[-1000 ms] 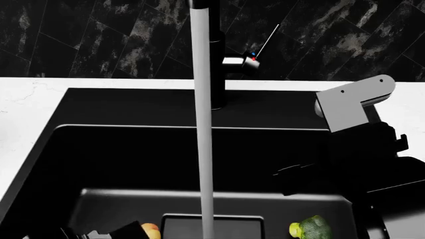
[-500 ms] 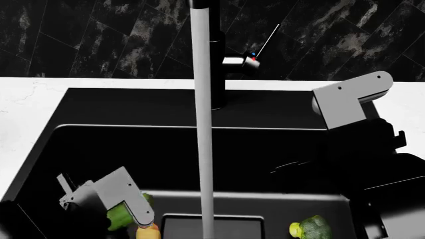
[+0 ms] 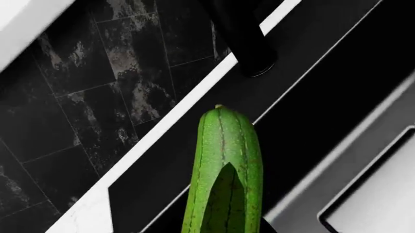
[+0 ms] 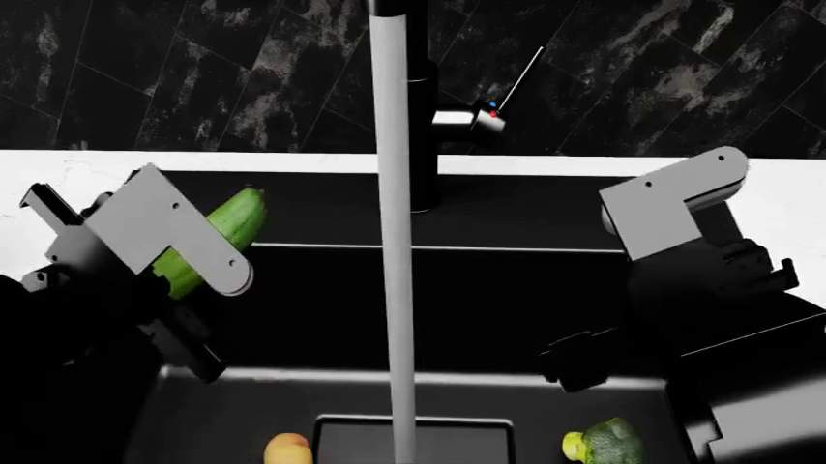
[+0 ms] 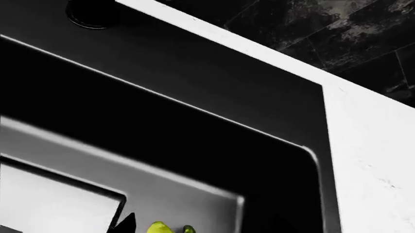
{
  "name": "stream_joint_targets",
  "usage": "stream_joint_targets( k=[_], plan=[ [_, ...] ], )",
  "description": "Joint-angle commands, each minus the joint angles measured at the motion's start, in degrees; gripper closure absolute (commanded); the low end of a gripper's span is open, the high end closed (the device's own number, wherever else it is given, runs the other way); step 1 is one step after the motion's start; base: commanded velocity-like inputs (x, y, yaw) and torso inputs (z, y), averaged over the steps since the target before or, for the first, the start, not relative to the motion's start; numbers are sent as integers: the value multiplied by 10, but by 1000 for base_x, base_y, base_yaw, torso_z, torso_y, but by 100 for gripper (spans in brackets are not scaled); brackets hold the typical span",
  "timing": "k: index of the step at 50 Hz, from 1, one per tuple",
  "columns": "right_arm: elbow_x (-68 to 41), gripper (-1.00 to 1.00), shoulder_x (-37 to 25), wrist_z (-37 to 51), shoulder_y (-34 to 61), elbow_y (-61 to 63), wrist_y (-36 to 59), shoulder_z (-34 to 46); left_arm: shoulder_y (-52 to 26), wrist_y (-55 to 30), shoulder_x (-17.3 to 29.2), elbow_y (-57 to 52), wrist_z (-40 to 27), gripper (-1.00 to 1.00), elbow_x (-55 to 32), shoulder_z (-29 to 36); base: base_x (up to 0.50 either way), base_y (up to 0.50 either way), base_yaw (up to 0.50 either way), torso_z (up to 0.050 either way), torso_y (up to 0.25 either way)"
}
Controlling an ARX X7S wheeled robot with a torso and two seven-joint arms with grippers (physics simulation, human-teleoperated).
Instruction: Pick the cucumbers and broccolis from the sink and place them in one bowl. Place the apricot in the other bowl. Then turn off the sink faucet.
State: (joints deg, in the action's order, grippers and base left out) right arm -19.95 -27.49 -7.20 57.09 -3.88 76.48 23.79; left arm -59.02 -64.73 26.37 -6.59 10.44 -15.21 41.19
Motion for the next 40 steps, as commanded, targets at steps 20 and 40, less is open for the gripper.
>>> stream_joint_targets(
  k=[20, 40],
  plan=[
    [24, -100, 16, -21, -36, -83, -28, 34, -6, -18, -15, -20, 9, 100, -10, -34, 0, 0, 0, 0, 0],
    [52, -100, 73, -44, 1, -276, -156, 77, -1, -21, -15, -30, 10, 100, -19, -36, 0, 0, 0, 0, 0]
  ],
)
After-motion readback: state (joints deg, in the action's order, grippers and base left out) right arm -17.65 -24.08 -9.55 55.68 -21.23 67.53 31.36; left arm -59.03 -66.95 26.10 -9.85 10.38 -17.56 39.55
